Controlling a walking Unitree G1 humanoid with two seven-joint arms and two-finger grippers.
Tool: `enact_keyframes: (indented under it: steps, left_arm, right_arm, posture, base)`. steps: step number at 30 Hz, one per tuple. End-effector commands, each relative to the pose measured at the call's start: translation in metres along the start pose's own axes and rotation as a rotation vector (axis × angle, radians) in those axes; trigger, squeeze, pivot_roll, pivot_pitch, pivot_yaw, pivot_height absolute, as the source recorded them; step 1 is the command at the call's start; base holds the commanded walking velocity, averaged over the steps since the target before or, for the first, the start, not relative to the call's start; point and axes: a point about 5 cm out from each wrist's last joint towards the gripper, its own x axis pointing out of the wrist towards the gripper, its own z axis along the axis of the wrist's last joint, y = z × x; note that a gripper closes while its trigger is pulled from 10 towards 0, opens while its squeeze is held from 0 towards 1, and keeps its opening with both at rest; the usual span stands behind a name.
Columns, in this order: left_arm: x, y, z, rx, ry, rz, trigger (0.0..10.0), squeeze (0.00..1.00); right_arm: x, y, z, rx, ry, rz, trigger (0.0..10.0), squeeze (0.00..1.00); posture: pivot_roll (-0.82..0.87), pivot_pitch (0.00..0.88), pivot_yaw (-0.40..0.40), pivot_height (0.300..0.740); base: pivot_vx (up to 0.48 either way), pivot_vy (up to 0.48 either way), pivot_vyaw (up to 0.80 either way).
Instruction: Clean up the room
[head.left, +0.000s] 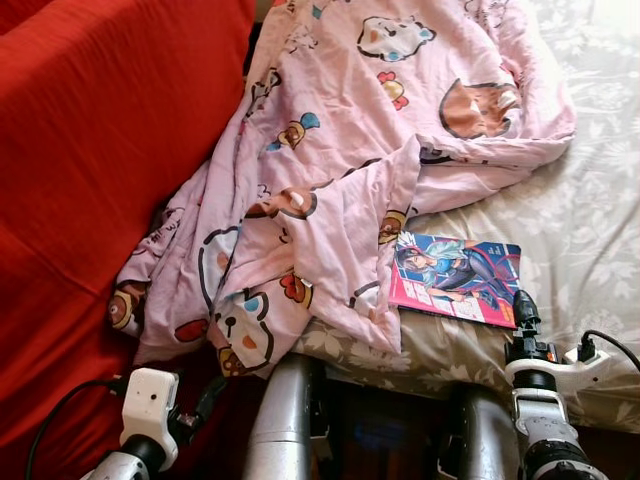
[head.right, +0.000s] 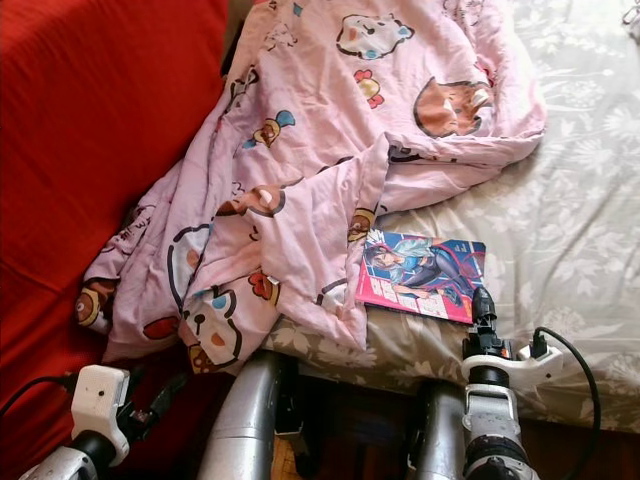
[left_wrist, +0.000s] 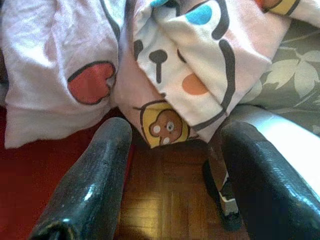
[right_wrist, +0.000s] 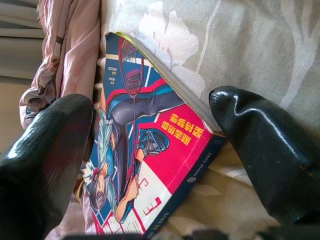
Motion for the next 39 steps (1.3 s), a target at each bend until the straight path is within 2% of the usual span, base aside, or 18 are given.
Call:
enact_keyframes:
  steps: [1,6,9,13,19,26,30,34,39]
  left_arm:
    - [-0.008,0.006,-0.006,0.020,0.048,0.011,10.0,0.00]
    - [-0.014,0.005,-0.007,0.020,0.055,0.013,10.0,0.00]
    - [-0.020,0.005,-0.008,0.023,0.067,0.018,10.0,0.00]
    - [-0.027,0.005,-0.009,0.027,0.078,0.026,10.0,0.00]
    - [-0.030,0.004,-0.009,0.031,0.081,0.023,10.0,0.00]
    - [-0.031,0.001,-0.009,0.032,0.084,0.017,10.0,0.00]
    - [-0.032,0.000,-0.009,0.032,0.086,0.016,10.0,0.00]
    - [-0.033,-0.003,-0.010,0.031,0.090,0.006,10.0,0.00]
    - [-0.034,-0.003,-0.010,0.032,0.093,0.004,10.0,0.00]
  right_arm:
    - [-0.018,-0.020,-0.007,0.033,0.021,-0.104,10.0,0.00]
    - [-0.019,-0.021,-0.013,0.041,0.045,-0.111,10.0,0.00]
    - [-0.021,-0.022,-0.022,0.077,0.063,-0.123,10.0,0.00]
    - [-0.029,-0.029,-0.031,0.084,0.087,-0.187,10.0,0.00]
    - [-0.030,-0.028,-0.040,0.113,0.128,-0.182,10.0,0.00]
    - [-0.031,-0.026,-0.049,0.102,0.193,-0.179,10.0,0.00]
    - [-0.032,-0.023,-0.064,0.093,0.301,-0.178,10.0,0.00]
    - [-0.034,-0.017,-0.080,0.043,0.401,-0.135,10.0,0.00]
    - [-0.033,-0.016,-0.079,0.050,0.385,-0.123,10.0,0.00]
  posture:
    - [0.29,0.353,0.193,0.590]
    - [0.30,0.367,0.192,0.590]
    - [0.32,0.380,0.191,0.590]
    - [0.34,0.385,0.192,0.590]
    - [0.34,0.398,0.191,0.590]
    - [0.34,0.400,0.186,0.590]
    - [0.34,0.401,0.181,0.590]
    - [0.34,0.401,0.179,0.590]
    - [0.34,0.400,0.178,0.590]
  base:
    - [0.000,0.000,0.00]
    - [0.000,0.000,0.00]
    - [0.000,0.000,0.00]
    - [0.000,0.000,0.00]
    - [0.000,0.000,0.00]
    - [0.000,0.000,0.00]
    - [0.000,0.000,0.00]
    - [0.000,0.000,0.00]
    - [0.000,0.000,0.00]
